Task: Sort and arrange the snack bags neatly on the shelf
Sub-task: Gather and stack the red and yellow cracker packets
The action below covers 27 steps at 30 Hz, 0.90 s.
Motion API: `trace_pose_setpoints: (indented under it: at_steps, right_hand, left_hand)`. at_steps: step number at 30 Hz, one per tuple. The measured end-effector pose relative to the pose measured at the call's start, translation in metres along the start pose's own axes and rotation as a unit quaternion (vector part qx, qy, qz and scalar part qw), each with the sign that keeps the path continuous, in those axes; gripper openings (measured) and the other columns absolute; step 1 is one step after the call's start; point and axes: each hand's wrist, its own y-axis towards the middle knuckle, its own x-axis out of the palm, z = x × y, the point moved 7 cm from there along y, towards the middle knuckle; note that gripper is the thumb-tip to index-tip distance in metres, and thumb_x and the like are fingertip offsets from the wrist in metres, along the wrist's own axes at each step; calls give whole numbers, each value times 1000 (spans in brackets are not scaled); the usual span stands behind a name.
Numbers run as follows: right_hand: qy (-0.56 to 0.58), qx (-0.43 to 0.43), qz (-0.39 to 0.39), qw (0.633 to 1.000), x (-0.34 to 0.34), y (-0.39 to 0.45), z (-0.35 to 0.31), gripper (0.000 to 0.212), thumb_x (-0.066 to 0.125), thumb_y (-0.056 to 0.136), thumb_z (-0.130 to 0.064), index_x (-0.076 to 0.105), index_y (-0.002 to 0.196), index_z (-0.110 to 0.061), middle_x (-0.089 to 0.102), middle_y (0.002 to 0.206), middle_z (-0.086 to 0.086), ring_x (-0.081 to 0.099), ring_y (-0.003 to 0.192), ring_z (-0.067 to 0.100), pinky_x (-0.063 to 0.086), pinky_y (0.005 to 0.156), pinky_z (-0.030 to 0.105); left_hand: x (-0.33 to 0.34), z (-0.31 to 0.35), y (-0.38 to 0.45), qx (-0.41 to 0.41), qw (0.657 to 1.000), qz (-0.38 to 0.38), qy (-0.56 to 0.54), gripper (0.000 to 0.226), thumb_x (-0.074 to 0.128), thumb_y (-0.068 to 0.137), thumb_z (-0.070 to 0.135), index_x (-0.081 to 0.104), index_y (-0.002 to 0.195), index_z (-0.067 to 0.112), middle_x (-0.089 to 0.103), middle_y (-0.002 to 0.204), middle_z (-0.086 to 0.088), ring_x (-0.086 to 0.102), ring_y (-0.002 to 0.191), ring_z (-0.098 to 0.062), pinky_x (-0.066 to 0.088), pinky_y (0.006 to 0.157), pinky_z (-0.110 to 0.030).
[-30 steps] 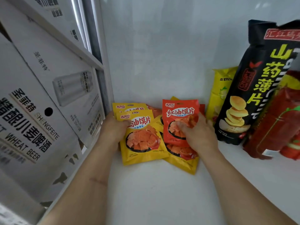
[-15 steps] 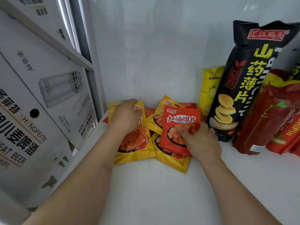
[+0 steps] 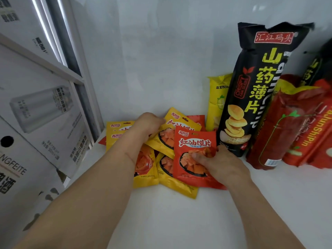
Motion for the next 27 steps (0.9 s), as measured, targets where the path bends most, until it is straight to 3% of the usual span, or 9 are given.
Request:
trace_pose_setpoints:
  at_steps: [4, 8, 13, 17, 20, 24, 27]
  right_hand:
    - [45, -1, -25, 999, 2, 5, 7, 102, 63, 56, -87, 47, 135, -25, 61, 134, -4, 60, 119, 23, 48, 98, 44]
    - [106, -1, -29, 994, 0, 6, 10, 100, 74, 52, -81, 51, 131, -24, 62, 131, -3, 61, 115, 23, 48, 100, 45]
    - [123, -33, -39, 991, 4, 5, 8, 107, 67, 29, -93, 66, 115, -31, 73, 106, -10, 69, 97, 15, 53, 95, 41]
    - [127, -45, -57, 989, 2, 1, 3, 66, 75, 55, -77, 70, 101, -32, 74, 100, -9, 69, 92, 16, 53, 93, 40]
    - [115, -52, -56, 990, 1, 1, 2, 79, 70, 48, -84, 70, 108, -32, 74, 102, -7, 69, 94, 20, 52, 93, 41]
    - [99, -62, -50, 992, 1, 4, 2, 72, 64, 64, -83, 70, 112, -30, 73, 107, -4, 67, 97, 23, 52, 92, 41]
    - [92, -50, -51, 993, 1, 7, 3, 69, 57, 70, -83, 71, 109, -28, 73, 105, -2, 67, 95, 25, 52, 91, 41]
  left_hand:
    - [7, -4, -1, -41, 994, -31, -92, 36, 81, 81, 25, 72, 108, 3, 74, 104, -16, 71, 93, -35, 59, 87, -52]
    - [0, 0, -5, -10, 987, -36, -154, 3, 72, 89, 12, 72, 87, 10, 74, 98, -19, 71, 85, -33, 59, 84, -53]
    - [-36, -20, -19, 5, 983, 36, -180, 12, 68, 91, 10, 68, 80, 11, 72, 94, -24, 66, 75, -32, 56, 78, -60]
    - [-60, -49, -52, -21, 976, 65, -206, 10, 65, 93, 7, 72, 86, 11, 74, 89, -17, 70, 72, -29, 59, 75, -49]
    - [-74, -80, -77, -54, 974, 104, -193, 3, 70, 89, 8, 73, 88, 9, 74, 93, -17, 72, 88, -33, 58, 87, -53]
    - [-85, -110, -96, -93, 972, 158, -147, 13, 72, 79, 21, 72, 73, 10, 76, 87, -15, 72, 82, -30, 58, 86, -54]
    - [-84, -118, -97, -91, 976, 166, -113, 46, 75, 62, 61, 74, 72, 16, 76, 81, -8, 73, 82, -29, 59, 85, -51]
